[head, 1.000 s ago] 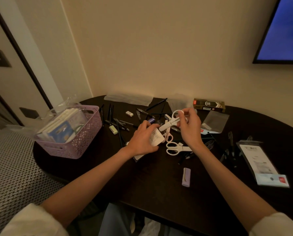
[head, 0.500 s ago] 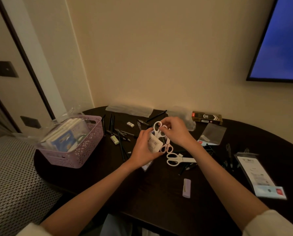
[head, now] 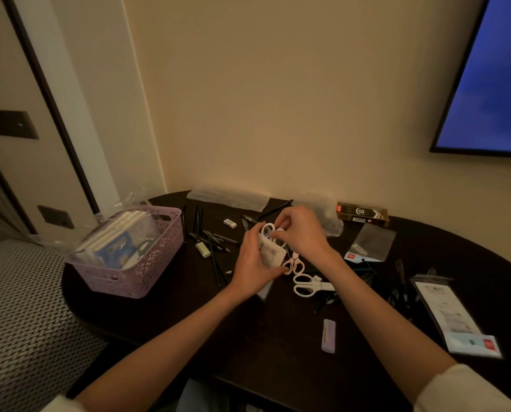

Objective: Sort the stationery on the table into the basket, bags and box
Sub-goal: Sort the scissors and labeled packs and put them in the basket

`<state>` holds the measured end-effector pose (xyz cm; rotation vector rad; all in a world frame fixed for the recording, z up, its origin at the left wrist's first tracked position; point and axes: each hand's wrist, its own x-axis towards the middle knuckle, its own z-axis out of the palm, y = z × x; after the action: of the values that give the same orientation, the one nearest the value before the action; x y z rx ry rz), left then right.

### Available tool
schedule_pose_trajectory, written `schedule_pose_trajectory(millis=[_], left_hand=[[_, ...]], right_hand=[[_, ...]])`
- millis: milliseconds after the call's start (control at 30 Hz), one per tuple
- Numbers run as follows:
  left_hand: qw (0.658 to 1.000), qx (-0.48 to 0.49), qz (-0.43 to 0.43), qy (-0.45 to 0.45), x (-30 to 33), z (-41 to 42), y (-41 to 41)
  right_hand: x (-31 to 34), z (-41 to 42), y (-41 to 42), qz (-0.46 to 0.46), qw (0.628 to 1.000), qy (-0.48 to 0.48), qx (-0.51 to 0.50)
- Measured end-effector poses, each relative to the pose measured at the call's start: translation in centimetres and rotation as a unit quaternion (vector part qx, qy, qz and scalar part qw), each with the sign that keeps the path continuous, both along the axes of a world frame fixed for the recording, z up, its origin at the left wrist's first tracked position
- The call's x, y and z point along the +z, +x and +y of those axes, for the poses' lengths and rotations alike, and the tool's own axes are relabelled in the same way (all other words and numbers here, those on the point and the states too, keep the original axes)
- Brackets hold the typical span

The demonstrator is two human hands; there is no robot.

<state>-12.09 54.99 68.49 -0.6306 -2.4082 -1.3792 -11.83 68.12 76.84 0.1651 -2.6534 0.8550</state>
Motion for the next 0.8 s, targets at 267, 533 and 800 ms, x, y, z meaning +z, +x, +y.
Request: schedule_pose_trajectory(millis=[267,533,800], left_hand=[[0.999,0.025,-0.017,0.028,-0.4,-0.2,0.8],[0.998,0.055,-0.026,0.033,-0.4,-1.0,0.9],[0.996,0.053,-0.048,0.051,-0.2,-1.6,1.0]], right_hand=[[-1.9,-0.5,-0.2,0.014,0.999,-0.024,0.024],[-3.1,-0.1,-0.1,-0.013,0.986,-0.140,0.087],[-3.3,0.9,0.4,-0.102,0.975,-0.137,0.142]])
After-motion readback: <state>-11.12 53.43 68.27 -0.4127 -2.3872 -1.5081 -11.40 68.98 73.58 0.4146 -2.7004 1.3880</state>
